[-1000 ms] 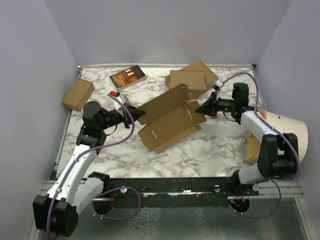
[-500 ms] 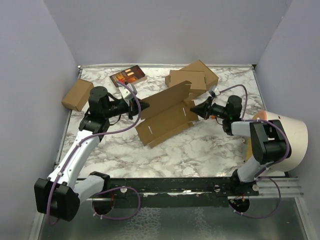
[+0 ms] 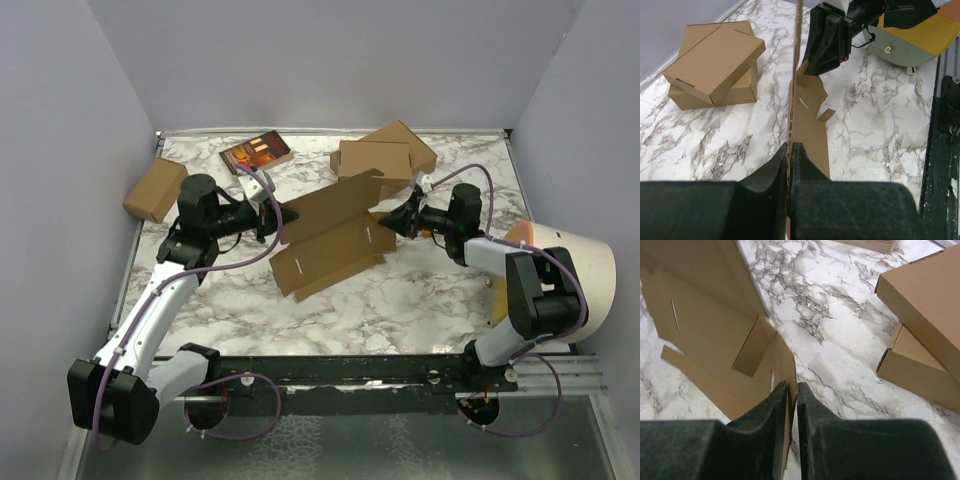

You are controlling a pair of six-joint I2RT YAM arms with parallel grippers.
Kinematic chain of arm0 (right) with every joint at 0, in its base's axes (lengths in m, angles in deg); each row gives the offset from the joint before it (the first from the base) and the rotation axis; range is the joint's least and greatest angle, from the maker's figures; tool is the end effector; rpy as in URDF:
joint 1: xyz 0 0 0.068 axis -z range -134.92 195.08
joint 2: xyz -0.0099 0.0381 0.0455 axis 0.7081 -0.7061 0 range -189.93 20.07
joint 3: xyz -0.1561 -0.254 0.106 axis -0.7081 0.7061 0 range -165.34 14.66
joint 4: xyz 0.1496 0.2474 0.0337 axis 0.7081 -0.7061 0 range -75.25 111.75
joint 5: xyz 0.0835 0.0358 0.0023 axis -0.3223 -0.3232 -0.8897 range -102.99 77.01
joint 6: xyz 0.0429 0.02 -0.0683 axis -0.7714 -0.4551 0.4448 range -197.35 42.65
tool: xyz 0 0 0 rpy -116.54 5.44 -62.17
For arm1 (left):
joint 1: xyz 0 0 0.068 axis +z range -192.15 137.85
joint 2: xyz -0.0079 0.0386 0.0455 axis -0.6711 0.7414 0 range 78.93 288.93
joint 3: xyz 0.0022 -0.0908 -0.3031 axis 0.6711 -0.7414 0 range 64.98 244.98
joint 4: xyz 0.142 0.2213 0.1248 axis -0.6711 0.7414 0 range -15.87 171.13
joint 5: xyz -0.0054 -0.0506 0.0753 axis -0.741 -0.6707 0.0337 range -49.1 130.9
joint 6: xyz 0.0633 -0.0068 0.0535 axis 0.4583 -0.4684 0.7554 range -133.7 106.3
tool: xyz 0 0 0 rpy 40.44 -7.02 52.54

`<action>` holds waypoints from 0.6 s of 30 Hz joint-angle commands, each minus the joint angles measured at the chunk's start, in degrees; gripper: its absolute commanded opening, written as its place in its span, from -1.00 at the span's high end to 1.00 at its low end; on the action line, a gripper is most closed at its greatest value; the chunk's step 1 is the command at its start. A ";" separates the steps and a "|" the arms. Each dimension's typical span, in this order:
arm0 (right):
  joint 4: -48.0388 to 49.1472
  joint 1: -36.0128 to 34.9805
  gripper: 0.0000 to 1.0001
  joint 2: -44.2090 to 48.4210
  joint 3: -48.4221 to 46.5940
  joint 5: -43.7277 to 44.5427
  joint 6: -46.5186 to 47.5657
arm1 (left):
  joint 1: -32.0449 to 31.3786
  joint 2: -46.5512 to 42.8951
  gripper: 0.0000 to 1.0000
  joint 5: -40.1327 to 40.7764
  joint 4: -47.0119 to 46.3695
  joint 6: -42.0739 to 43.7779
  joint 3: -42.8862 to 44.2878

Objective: Fold the paper box

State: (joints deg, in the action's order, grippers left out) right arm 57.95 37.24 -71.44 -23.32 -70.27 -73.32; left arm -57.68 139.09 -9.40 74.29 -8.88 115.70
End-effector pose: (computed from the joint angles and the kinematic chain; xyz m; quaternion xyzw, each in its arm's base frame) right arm 0.3371 0.1081 0.2020 -0.3555 0.6739 0.4032 0.5069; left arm 0.2428 -0.1254 0.3750 0.3921 0.6321 -0.3778 0.5513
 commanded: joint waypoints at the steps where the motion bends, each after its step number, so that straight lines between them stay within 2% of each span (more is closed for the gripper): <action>1: -16.80 -0.51 0.66 2.23 -4.62 0.44 11.97 | -0.64 -1.49 1.00 -0.22 1.33 0.87 0.08; 7: -23.68 -0.51 0.58 1.86 -9.09 0.76 12.93 | -0.98 -2.70 1.00 0.20 2.23 1.06 0.61; 15: -41.39 -0.51 0.55 3.12 -16.06 -1.12 22.70 | -1.11 -2.70 1.00 1.71 4.60 2.78 1.62; 18: -44.11 -0.51 0.55 3.13 -17.17 -1.65 24.24 | -1.22 -2.51 1.00 1.70 4.87 3.01 2.18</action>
State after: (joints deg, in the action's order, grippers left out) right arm 23.16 36.92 -70.12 -38.01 -70.27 -54.39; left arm -58.42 137.25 -8.33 78.05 -7.28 115.77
